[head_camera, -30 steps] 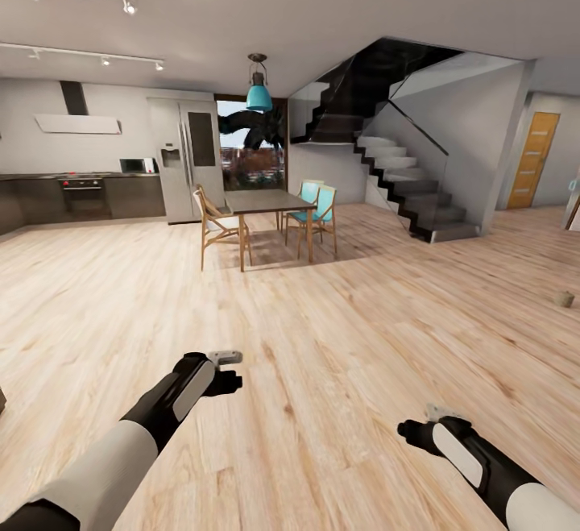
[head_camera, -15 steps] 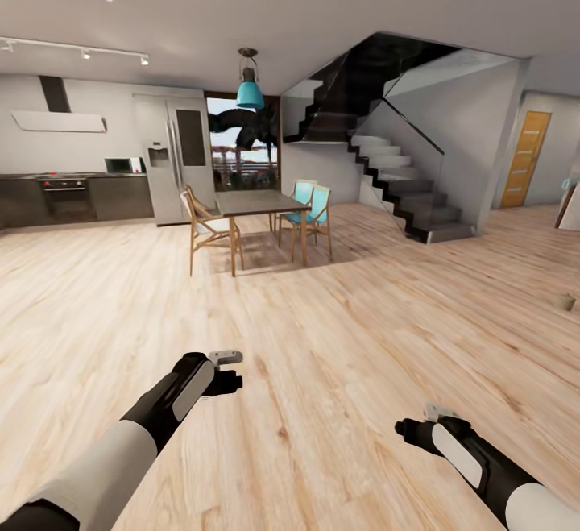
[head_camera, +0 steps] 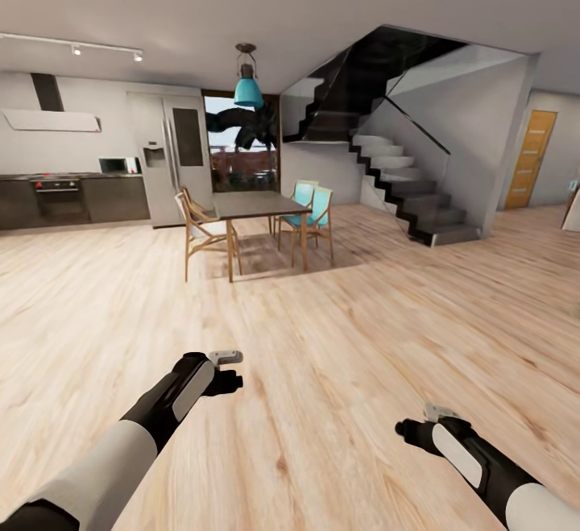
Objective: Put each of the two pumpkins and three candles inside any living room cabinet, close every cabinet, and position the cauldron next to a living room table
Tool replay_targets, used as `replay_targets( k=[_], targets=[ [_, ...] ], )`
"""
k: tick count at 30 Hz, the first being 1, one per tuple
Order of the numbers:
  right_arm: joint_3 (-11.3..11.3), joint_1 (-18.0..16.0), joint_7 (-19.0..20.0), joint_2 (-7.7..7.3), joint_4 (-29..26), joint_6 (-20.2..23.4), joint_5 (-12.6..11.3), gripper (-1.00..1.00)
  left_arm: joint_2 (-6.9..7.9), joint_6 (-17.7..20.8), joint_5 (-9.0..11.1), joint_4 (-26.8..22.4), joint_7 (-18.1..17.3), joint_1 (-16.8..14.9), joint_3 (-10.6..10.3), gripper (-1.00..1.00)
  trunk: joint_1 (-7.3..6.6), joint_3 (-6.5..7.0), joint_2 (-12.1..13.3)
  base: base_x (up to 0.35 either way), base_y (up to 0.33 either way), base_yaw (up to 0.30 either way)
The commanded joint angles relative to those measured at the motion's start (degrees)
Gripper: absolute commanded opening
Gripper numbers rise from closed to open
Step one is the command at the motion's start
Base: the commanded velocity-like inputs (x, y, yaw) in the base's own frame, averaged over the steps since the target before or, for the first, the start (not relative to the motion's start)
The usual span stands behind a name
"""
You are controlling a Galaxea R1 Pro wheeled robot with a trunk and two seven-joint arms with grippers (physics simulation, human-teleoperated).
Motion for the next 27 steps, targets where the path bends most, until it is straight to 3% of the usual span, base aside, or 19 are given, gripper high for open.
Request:
replay_targets(
  k=[1,7,27],
  targets=[
    [0.42,-0.06,-0.52,-0.09,-0.11,0.06,-0.6,1.0,0.08,0.08,0.6,-0.07,0.53,-0.05,-0.32,1.0,0.03,-0.07,-0.03,0.336,0.0,0.0],
    [0.41,-0.06,-0.47,-0.09,-0.06,0.4,-0.66,1.0,0.09,0.11,0.6,-0.08,0.53,-0.05,-0.32,1.0,0.03,-0.16,-0.03,0.336,0.0,-0.105],
    [0.32,-0.06,1.64,-0.09,0.03,0.66,-2.61,1.0,0.0,0.17,0.6,-0.01,0.53,-0.05,-0.45,1.0,0.03,-1.03,-0.03,0.332,0.071,-0.252]
  ],
)
